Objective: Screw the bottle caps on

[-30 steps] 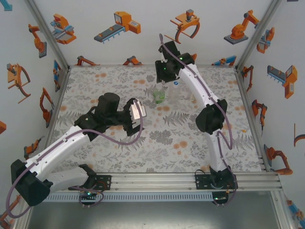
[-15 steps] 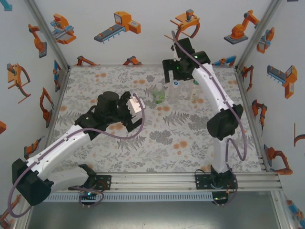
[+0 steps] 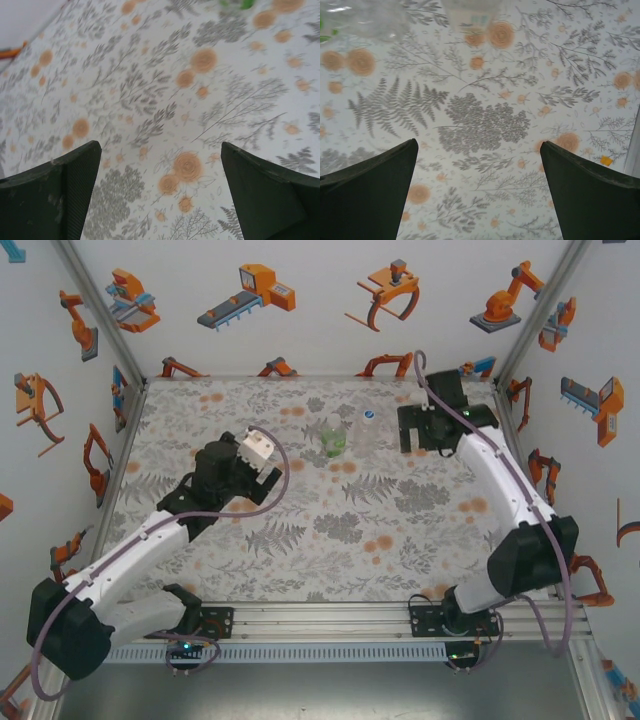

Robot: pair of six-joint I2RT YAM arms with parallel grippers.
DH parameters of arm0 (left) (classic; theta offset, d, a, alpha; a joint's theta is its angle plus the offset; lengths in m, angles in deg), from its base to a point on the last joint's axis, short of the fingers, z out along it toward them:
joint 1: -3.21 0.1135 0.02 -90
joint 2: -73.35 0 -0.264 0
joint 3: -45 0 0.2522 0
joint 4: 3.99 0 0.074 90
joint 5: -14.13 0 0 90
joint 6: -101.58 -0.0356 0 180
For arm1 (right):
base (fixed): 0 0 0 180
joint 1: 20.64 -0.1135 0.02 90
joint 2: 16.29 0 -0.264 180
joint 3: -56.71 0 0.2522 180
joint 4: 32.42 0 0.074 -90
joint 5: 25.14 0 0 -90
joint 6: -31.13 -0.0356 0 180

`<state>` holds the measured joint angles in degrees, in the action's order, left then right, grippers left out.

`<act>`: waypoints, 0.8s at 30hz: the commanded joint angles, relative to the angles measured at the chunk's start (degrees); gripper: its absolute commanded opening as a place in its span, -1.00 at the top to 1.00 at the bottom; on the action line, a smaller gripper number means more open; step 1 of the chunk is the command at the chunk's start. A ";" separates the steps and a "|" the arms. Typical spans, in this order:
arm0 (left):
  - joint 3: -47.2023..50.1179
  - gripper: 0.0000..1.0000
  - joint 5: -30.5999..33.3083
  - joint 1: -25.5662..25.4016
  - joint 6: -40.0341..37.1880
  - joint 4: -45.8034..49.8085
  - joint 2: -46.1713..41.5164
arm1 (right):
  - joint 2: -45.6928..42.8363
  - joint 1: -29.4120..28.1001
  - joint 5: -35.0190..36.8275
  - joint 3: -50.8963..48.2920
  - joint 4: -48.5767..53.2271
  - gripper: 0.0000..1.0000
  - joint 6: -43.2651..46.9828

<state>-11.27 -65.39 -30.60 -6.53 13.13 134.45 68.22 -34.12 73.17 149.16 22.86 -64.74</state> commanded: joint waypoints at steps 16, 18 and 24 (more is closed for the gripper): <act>22.54 -0.94 3.57 18.24 7.76 -33.17 -0.38 | -7.19 12.72 -0.78 -50.38 -69.20 -0.99 5.22; 23.77 -0.94 1.35 20.13 8.76 -36.84 1.27 | -5.08 13.09 -1.04 -52.16 -74.18 -0.99 4.82; 25.02 -0.94 -4.25 24.94 11.26 -45.61 7.12 | -0.82 14.38 -1.91 -53.76 -82.41 -0.99 2.56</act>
<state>13.19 -65.41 -7.10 2.15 -23.90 139.65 65.81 -20.72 72.56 96.51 -48.68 -60.24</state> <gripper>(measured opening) 0.971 0.992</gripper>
